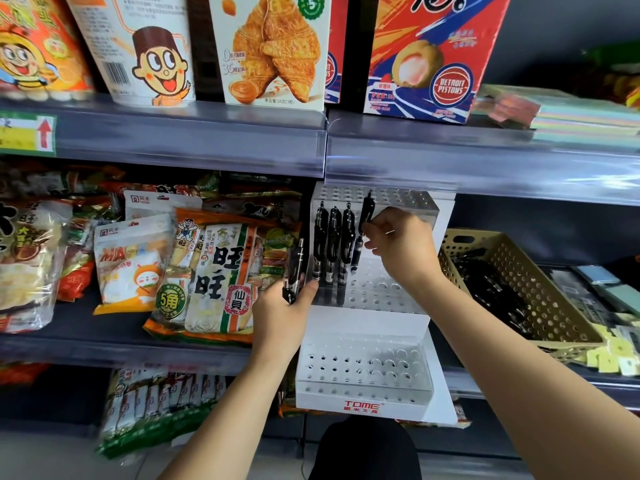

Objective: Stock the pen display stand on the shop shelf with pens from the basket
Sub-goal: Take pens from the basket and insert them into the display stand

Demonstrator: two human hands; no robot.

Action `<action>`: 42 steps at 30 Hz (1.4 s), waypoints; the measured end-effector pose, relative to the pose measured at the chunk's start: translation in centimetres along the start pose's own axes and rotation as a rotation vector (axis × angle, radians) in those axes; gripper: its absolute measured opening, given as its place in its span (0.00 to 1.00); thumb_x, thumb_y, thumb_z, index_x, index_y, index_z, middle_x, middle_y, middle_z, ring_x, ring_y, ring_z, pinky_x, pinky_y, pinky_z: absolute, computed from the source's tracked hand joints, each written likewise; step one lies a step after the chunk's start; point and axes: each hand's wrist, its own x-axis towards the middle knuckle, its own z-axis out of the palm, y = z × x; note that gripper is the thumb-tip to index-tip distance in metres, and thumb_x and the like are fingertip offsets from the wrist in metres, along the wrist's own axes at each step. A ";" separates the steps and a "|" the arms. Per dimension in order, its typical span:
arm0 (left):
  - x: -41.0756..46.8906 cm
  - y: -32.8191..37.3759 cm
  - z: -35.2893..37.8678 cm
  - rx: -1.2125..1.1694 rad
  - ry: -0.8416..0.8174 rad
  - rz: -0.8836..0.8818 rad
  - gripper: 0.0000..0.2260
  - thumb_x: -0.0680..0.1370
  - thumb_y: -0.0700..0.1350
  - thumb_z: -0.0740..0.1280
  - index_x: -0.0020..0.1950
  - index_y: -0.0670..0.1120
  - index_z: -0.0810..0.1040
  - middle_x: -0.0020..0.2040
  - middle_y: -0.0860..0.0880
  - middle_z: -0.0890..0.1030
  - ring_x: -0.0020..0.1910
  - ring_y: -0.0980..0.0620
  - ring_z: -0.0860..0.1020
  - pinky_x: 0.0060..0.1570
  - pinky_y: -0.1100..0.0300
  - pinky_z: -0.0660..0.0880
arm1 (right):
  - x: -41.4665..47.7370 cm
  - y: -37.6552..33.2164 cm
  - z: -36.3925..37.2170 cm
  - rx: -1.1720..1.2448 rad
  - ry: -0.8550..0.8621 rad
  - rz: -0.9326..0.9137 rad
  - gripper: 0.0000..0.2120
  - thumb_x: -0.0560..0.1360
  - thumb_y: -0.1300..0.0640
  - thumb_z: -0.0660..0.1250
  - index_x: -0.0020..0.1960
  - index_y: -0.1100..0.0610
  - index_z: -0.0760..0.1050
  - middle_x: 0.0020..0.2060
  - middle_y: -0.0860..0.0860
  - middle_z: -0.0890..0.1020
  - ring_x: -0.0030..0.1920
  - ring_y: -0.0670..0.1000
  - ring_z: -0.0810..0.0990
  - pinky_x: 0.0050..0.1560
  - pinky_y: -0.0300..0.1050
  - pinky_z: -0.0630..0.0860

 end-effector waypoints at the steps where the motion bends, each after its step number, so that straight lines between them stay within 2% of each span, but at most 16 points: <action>1: 0.0 0.0 0.0 -0.007 0.004 0.005 0.14 0.74 0.53 0.69 0.48 0.42 0.80 0.35 0.47 0.80 0.32 0.48 0.74 0.30 0.59 0.66 | 0.0 0.2 0.2 -0.026 -0.026 0.009 0.06 0.74 0.57 0.67 0.38 0.55 0.77 0.34 0.54 0.82 0.39 0.56 0.82 0.44 0.54 0.79; 6: 0.0 -0.1 0.0 -0.007 -0.011 0.011 0.10 0.74 0.52 0.69 0.46 0.46 0.80 0.33 0.50 0.78 0.28 0.53 0.71 0.27 0.62 0.64 | 0.1 0.8 0.7 -0.133 -0.081 0.018 0.09 0.74 0.55 0.67 0.37 0.56 0.77 0.34 0.56 0.83 0.38 0.59 0.80 0.43 0.51 0.78; 11: 0.1 -0.4 0.0 -0.011 -0.004 0.031 0.13 0.74 0.53 0.69 0.47 0.42 0.80 0.36 0.45 0.81 0.31 0.48 0.74 0.31 0.59 0.67 | 0.1 0.6 0.8 -0.174 -0.084 0.014 0.09 0.75 0.55 0.66 0.37 0.57 0.77 0.35 0.56 0.83 0.39 0.59 0.79 0.42 0.47 0.76; 14: -0.1 -0.6 -0.1 -0.002 -0.008 0.054 0.19 0.74 0.56 0.67 0.49 0.39 0.79 0.42 0.37 0.82 0.39 0.41 0.78 0.36 0.54 0.73 | -0.3 0.8 0.6 -0.149 -0.086 0.047 0.07 0.74 0.52 0.68 0.44 0.56 0.79 0.39 0.52 0.83 0.42 0.55 0.80 0.44 0.45 0.75; 16: -0.5 -0.7 -0.3 -0.001 -0.004 0.049 0.27 0.75 0.61 0.62 0.52 0.35 0.76 0.48 0.34 0.80 0.48 0.36 0.79 0.46 0.47 0.76 | -1.1 0.8 0.3 -0.129 -0.053 0.069 0.11 0.74 0.51 0.68 0.51 0.57 0.78 0.42 0.49 0.82 0.42 0.52 0.79 0.43 0.42 0.72; 17: -0.9 -0.7 -0.6 -0.024 -0.003 0.043 0.30 0.74 0.64 0.59 0.51 0.35 0.76 0.44 0.35 0.80 0.46 0.36 0.78 0.45 0.47 0.75 | -1.6 0.8 0.1 -0.100 -0.033 0.074 0.12 0.74 0.51 0.68 0.53 0.57 0.77 0.44 0.49 0.82 0.42 0.52 0.79 0.44 0.42 0.73; 18: -1.3 -0.6 -0.9 -0.073 -0.002 0.044 0.30 0.74 0.65 0.57 0.47 0.37 0.76 0.37 0.41 0.79 0.40 0.40 0.78 0.40 0.50 0.74 | -2.2 0.7 -0.1 -0.067 -0.017 0.071 0.12 0.74 0.52 0.68 0.54 0.57 0.77 0.44 0.49 0.82 0.41 0.52 0.80 0.44 0.43 0.74; 19: -1.8 -0.4 -1.1 -0.133 -0.002 0.044 0.27 0.74 0.64 0.56 0.44 0.40 0.76 0.32 0.46 0.75 0.34 0.46 0.75 0.36 0.55 0.71 | -3.0 0.5 -0.2 -0.039 -0.009 0.054 0.10 0.74 0.53 0.68 0.53 0.56 0.77 0.44 0.49 0.82 0.40 0.51 0.80 0.44 0.44 0.75; 21: -2.7 0.0 -1.3 -0.251 -0.047 0.029 0.17 0.78 0.58 0.57 0.42 0.47 0.77 0.28 0.52 0.71 0.28 0.54 0.71 0.31 0.61 0.68 | -4.6 0.2 -0.3 0.000 -0.031 0.012 0.02 0.74 0.54 0.68 0.46 0.52 0.77 0.39 0.45 0.81 0.36 0.44 0.79 0.40 0.40 0.73; 23: -3.3 0.3 -1.3 -0.326 -0.154 0.044 0.13 0.80 0.53 0.56 0.44 0.52 0.78 0.25 0.52 0.69 0.23 0.56 0.68 0.25 0.64 0.66 | -5.9 -0.1 -0.2 0.064 -0.097 -0.001 0.06 0.74 0.55 0.68 0.39 0.47 0.76 0.32 0.41 0.79 0.31 0.41 0.76 0.34 0.35 0.70; 26: -4.0 0.9 -0.9 -0.344 -0.279 0.073 0.17 0.77 0.56 0.55 0.38 0.49 0.77 0.21 0.51 0.69 0.19 0.55 0.67 0.22 0.65 0.64 | -6.7 -0.8 0.1 0.227 -0.240 0.052 0.09 0.75 0.54 0.68 0.36 0.47 0.76 0.25 0.41 0.78 0.26 0.42 0.75 0.29 0.31 0.68; 27: -4.2 1.0 -0.9 -0.355 -0.316 0.065 0.18 0.75 0.57 0.55 0.37 0.47 0.77 0.22 0.50 0.70 0.19 0.55 0.67 0.21 0.65 0.64 | -6.9 -1.0 0.2 0.290 -0.290 0.075 0.09 0.75 0.55 0.68 0.36 0.48 0.77 0.25 0.43 0.78 0.26 0.41 0.74 0.29 0.31 0.68; 31: -4.5 1.4 -0.8 -0.397 -0.456 0.020 0.23 0.74 0.58 0.56 0.47 0.38 0.77 0.24 0.50 0.73 0.20 0.53 0.71 0.20 0.63 0.66 | -7.1 -1.0 0.0 0.459 -0.496 0.130 0.09 0.77 0.62 0.63 0.40 0.54 0.77 0.31 0.45 0.75 0.29 0.40 0.69 0.31 0.30 0.66; 35: -4.7 1.7 -0.8 -0.444 -0.531 0.006 0.26 0.74 0.57 0.56 0.44 0.32 0.75 0.24 0.48 0.73 0.20 0.51 0.72 0.20 0.63 0.67 | -7.5 0.3 -0.4 0.663 -0.690 0.118 0.03 0.77 0.64 0.62 0.49 0.63 0.74 0.32 0.47 0.73 0.34 0.44 0.70 0.39 0.34 0.68; 39: -4.7 2.0 -0.6 -0.477 -0.542 -0.079 0.22 0.73 0.58 0.57 0.45 0.40 0.76 0.27 0.48 0.78 0.24 0.50 0.78 0.23 0.62 0.73 | -7.4 0.9 -0.6 0.774 -0.668 0.185 0.14 0.71 0.60 0.66 0.49 0.71 0.71 0.37 0.57 0.74 0.38 0.49 0.75 0.49 0.43 0.72; 42: -4.0 1.5 -0.4 -0.441 -0.373 -0.076 0.19 0.74 0.56 0.58 0.44 0.41 0.75 0.34 0.44 0.82 0.31 0.48 0.83 0.30 0.61 0.79 | -6.9 0.4 -1.4 0.743 -0.555 0.209 0.08 0.73 0.62 0.67 0.47 0.65 0.71 0.38 0.56 0.76 0.38 0.47 0.78 0.43 0.37 0.74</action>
